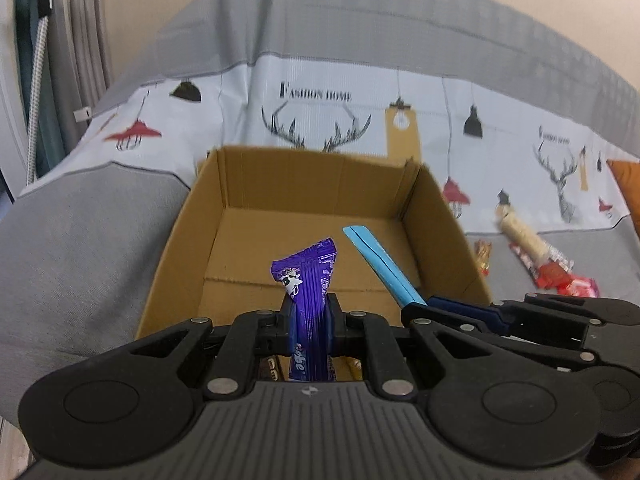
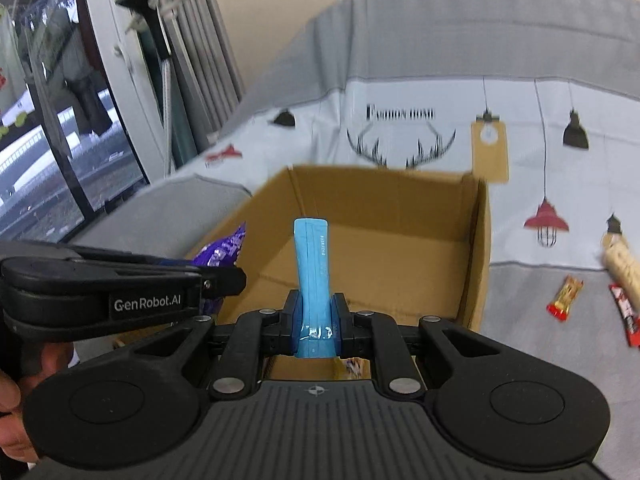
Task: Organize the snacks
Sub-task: 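Carry the purple bar and blue stick over the box and lower them, then open both tools to release the snacks into the box and withdraw, then grasp the small red-gold candy with left tool while right tool grasps Nescafe stick, then lift the red-gold candy and Nescafe stick toward the box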
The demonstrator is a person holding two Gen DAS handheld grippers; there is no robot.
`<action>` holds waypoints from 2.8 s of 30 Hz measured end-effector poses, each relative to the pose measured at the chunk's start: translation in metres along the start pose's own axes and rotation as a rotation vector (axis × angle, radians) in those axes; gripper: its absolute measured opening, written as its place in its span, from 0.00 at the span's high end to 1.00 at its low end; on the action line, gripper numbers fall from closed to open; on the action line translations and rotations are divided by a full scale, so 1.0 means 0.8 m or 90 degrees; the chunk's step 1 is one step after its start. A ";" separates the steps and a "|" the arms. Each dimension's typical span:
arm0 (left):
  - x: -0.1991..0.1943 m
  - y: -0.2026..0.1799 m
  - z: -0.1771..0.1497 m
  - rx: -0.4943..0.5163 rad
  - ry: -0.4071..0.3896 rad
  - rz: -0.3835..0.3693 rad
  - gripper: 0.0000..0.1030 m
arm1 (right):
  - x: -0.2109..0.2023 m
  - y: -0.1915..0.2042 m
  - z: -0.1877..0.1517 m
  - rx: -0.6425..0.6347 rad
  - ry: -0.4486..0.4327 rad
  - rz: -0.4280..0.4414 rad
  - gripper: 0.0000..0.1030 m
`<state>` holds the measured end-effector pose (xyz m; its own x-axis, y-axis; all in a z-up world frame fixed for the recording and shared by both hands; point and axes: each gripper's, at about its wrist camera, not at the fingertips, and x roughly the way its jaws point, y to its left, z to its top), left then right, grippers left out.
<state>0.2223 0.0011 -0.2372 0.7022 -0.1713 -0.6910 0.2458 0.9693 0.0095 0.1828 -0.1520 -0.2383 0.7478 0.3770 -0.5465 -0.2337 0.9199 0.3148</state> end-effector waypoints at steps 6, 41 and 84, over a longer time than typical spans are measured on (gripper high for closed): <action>0.021 0.013 -0.013 -0.008 0.045 0.019 0.86 | 0.026 -0.001 -0.018 0.010 0.040 0.012 0.84; 0.117 -0.274 0.045 0.119 -0.006 -0.047 0.11 | -0.100 -0.299 -0.048 0.088 -0.111 -0.167 0.19; 0.308 -0.318 0.014 0.152 0.189 -0.138 0.65 | 0.062 -0.368 -0.066 0.006 0.121 -0.130 0.43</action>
<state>0.3400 -0.2900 -0.4020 0.4034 -0.2740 -0.8730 0.5387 0.8423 -0.0154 0.2555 -0.3986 -0.3990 0.6487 0.1987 -0.7347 -0.0839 0.9781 0.1904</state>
